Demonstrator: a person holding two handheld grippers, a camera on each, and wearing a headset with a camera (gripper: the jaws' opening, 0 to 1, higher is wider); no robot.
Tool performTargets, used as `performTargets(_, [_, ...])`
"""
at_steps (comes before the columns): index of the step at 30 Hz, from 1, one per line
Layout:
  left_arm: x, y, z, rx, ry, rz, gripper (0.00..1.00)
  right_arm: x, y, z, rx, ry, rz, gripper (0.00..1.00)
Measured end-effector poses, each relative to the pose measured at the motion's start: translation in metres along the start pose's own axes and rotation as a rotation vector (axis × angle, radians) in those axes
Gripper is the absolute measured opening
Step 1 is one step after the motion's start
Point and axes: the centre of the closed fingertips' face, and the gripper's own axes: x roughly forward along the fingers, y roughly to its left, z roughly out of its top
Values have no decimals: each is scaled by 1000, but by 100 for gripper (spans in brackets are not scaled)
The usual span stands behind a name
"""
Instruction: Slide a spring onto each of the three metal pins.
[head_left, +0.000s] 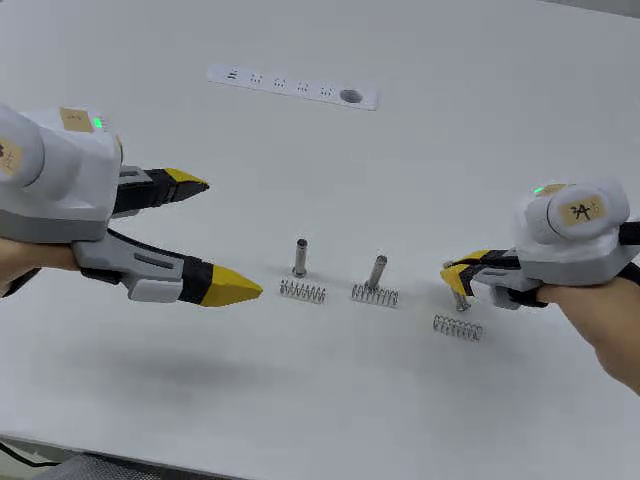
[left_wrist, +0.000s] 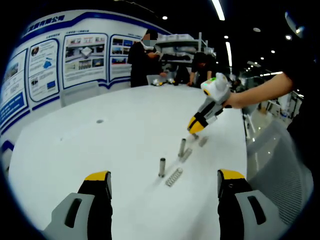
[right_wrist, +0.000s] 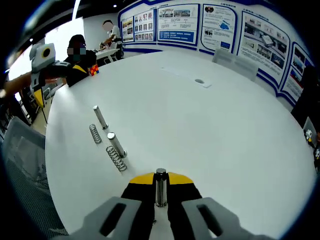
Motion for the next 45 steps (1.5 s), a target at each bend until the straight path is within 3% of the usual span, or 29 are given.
performTargets(14, [-1, -1, 4, 6, -7, 1, 89, -9, -6, -1, 20, -52, -26, 8])
performTargets(24, [-6, 3, 5, -1, -13, 17, 89, -12, -7, -2, 75, -143, -38, 8])
performTargets(45, [-5, 0, 5, -1, -11, 14, 89, -13, -2, -2, 58, -81, -30, 9])
